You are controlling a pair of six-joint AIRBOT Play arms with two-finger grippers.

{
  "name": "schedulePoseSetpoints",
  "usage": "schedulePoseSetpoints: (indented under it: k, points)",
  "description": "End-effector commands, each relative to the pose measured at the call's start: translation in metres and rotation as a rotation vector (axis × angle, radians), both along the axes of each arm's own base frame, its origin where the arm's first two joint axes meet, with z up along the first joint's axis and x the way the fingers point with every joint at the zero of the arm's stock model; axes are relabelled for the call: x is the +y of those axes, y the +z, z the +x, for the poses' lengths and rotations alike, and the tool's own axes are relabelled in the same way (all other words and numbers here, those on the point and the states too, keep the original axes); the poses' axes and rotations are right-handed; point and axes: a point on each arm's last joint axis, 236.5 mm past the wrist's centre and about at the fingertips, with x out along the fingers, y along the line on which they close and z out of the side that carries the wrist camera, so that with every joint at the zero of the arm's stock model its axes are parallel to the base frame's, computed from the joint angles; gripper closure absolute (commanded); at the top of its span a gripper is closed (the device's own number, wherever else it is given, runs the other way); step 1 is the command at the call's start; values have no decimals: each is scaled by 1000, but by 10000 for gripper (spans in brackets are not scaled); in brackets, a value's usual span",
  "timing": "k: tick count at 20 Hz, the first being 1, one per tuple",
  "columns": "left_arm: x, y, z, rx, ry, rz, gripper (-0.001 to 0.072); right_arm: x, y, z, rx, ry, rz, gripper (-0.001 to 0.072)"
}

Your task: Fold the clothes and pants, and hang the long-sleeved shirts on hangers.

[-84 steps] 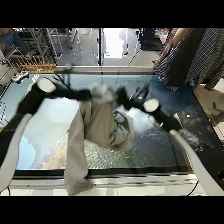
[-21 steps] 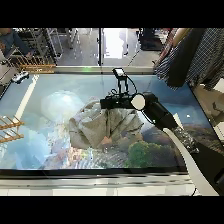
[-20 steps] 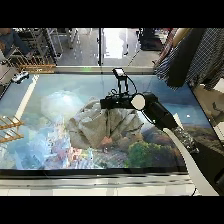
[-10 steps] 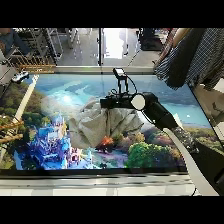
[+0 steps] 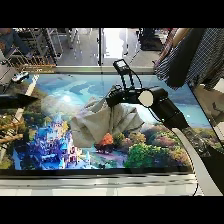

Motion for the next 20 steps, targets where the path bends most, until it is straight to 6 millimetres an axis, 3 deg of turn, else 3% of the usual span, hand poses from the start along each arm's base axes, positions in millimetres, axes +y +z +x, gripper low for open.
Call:
schedulePoseSetpoints:
  k: [1,3,5,10,16,20]
  points:
    - [-82,-8,-50,54,-411,-124,688,-8,5,0,-54,35,-76,684]
    - [-105,-15,-56,72,-479,-131,688,-15,3,3,-66,29,-113,684]
    - [-114,-18,-58,81,-504,-134,688,-21,2,6,-83,21,-147,685]
    - [-114,-18,-58,89,-501,-135,688,-32,0,12,-111,9,-208,685]
    - [-89,-16,-49,128,-419,-149,688,-95,-11,45,-67,-173,-205,686]
    - [-105,-1,-49,98,-446,-212,688,-97,-8,50,-85,-178,-197,686]
